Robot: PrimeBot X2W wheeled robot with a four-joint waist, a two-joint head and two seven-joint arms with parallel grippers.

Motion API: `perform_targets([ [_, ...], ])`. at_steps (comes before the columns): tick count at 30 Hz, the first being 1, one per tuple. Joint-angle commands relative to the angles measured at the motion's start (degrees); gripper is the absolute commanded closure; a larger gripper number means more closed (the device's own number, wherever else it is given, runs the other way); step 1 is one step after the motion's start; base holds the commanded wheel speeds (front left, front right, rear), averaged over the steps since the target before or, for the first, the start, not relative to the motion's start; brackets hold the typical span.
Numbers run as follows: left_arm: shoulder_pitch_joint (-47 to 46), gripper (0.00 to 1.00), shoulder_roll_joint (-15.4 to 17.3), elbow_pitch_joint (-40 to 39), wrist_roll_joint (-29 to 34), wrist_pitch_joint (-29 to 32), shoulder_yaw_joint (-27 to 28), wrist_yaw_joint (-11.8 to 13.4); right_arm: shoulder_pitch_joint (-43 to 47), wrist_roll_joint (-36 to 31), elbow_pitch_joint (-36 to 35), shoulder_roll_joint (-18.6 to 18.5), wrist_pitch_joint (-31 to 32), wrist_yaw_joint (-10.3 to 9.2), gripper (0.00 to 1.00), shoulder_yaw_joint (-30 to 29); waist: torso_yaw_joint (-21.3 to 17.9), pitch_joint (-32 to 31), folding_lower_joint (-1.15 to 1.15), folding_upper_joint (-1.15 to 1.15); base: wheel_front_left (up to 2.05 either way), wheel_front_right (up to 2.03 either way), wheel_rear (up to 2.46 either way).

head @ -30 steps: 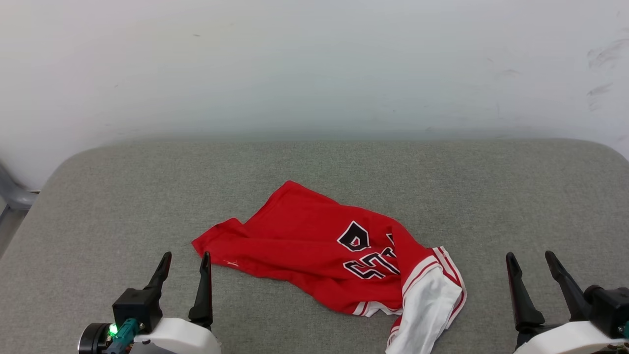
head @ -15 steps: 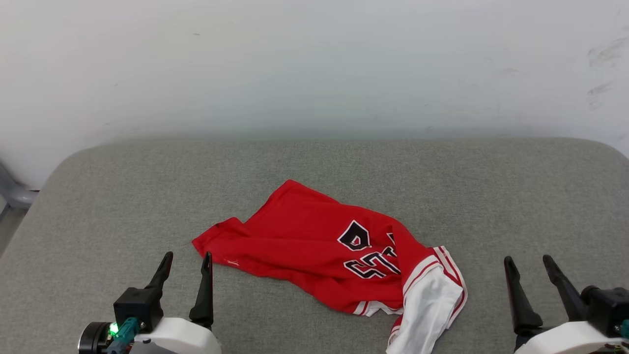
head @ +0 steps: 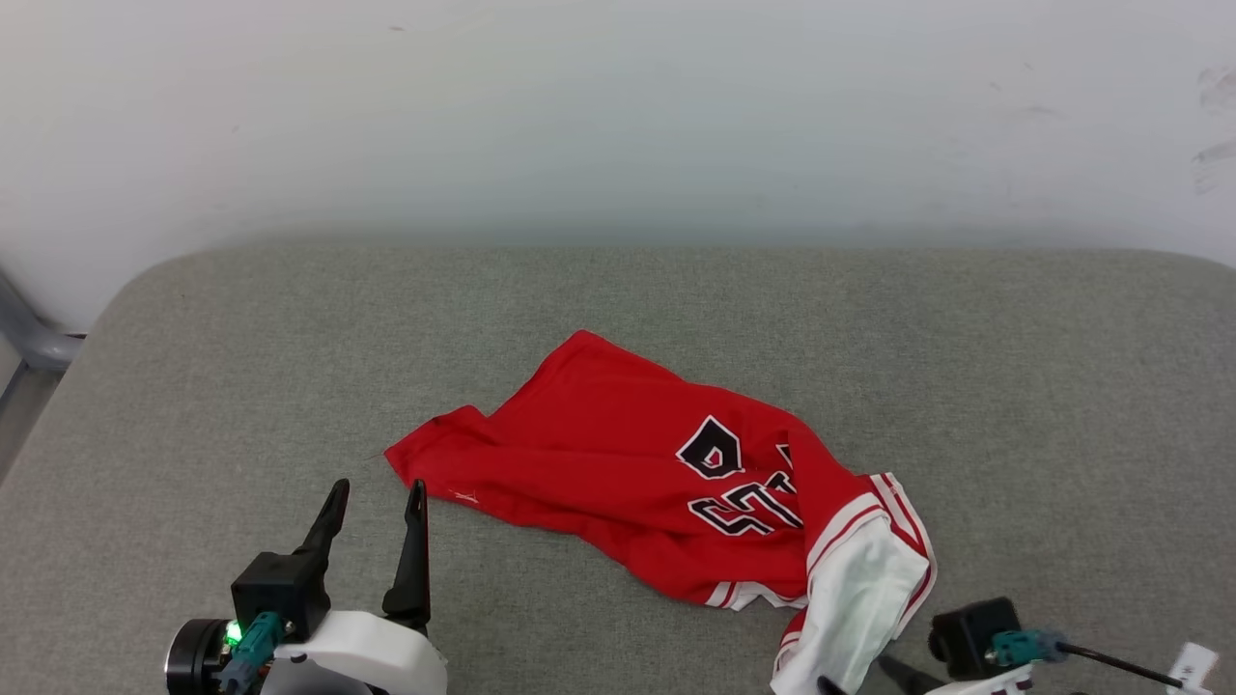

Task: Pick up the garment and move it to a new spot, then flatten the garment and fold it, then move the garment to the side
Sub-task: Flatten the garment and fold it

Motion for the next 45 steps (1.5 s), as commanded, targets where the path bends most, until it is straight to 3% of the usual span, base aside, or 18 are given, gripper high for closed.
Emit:
perform_targets([
  [1,-0.96,0.00,-0.07,0.07,0.01,-0.36,-0.26,-0.14,0.00,0.85,0.27,-0.82,1.26,-0.04,0.00,1.22,0.24,0.50,0.00,0.00,0.00,0.00,0.00],
  [13,-4.87,0.00,-1.37,1.72,-0.21,-1.48,-0.03,-1.29,-8.46,3.95,9.05,-4.47,5.01,-0.04,0.00,10.69,1.86,7.39,0.00,0.00,0.00,0.00,0.00],
  [18,-6.21,0.00,-2.05,2.73,-0.09,-2.01,0.11,-1.83,-8.88,6.00,14.47,-5.00,9.93,-0.04,0.00,13.35,2.57,9.10,0.00,0.00,0.00,0.00,0.00],
  [19,-6.31,0.00,-2.24,3.00,-0.06,-1.98,0.16,-1.90,-8.64,6.60,15.25,-5.05,11.02,-0.04,0.56,13.73,2.66,9.21,0.00,0.00,0.00,0.00,0.00],
  [21,-6.71,0.00,-2.56,3.46,-0.04,-2.04,0.29,-2.08,-8.57,7.68,15.71,-5.22,11.78,-0.03,1.00,14.20,2.81,9.34,0.00,0.00,0.00,0.00,0.00],
  [27,-6.38,0.00,-3.04,4.47,0.27,-2.29,0.84,-2.29,-11.05,8.18,11.97,-5.93,8.35,-0.01,1.00,14.17,2.47,8.06,0.00,0.00,0.00,0.00,0.00],
  [35,-4.68,0.00,-2.92,4.90,0.97,-2.40,1.29,-1.99,-13.85,6.25,1.92,-6.95,2.52,-0.03,1.00,10.46,0.62,4.99,0.00,0.00,0.00,0.00,0.00],
  [45,-3.99,0.00,-2.97,3.91,1.06,-2.43,1.57,-1.87,-18.41,2.89,-0.54,-8.13,1.52,-0.03,1.00,-3.75,-1.95,5.35,0.00,0.00,0.00,0.00,0.00],
])
